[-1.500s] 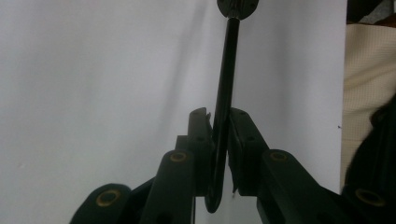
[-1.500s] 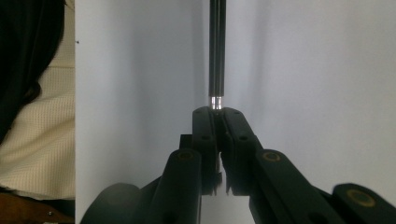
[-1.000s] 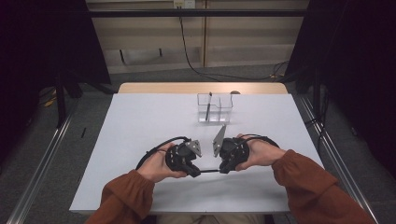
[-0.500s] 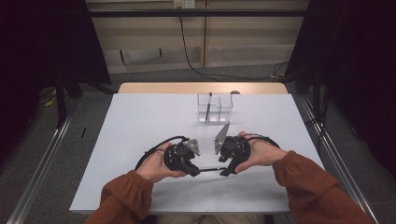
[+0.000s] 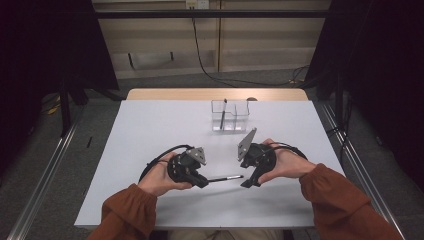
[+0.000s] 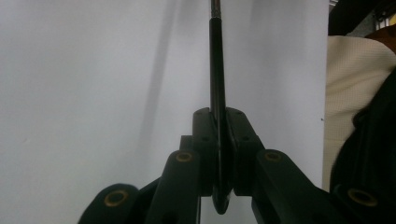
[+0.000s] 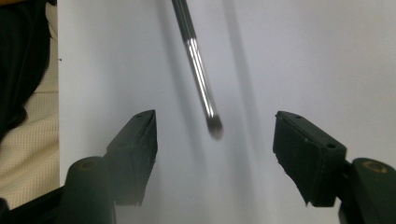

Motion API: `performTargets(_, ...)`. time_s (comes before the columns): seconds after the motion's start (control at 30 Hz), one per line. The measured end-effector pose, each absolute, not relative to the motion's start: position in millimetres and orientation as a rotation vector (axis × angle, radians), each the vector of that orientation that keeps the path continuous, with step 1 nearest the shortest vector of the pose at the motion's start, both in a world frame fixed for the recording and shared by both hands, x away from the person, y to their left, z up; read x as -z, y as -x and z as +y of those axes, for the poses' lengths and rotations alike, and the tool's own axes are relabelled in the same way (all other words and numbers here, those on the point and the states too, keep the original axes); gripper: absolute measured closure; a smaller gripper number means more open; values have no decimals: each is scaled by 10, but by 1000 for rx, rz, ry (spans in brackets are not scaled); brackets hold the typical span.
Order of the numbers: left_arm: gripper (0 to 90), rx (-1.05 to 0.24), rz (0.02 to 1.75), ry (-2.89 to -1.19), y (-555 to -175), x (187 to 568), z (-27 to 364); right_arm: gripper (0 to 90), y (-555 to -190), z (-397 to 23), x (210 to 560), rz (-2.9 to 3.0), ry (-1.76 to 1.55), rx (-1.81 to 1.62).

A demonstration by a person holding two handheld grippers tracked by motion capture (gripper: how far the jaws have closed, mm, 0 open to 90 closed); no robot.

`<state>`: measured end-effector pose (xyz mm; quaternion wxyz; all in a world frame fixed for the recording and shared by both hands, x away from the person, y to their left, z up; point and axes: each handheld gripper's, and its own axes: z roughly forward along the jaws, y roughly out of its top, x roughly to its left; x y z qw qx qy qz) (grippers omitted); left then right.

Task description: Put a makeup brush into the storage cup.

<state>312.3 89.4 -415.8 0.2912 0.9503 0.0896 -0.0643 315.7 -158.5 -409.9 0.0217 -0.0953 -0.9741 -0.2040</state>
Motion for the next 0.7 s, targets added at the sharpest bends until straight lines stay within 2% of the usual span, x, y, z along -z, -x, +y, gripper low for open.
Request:
performTargets(0.27, 838, 163, 282, -2516, -3131, 4182, 1054, 260, -3108, -1711, 4102, -3016, 346, 671)
performTargets(0.7, 838, 158, 323, -2476, -3102, 4182, 1254, 98, -3038, -1837, 4119, -3010, 468, 766)
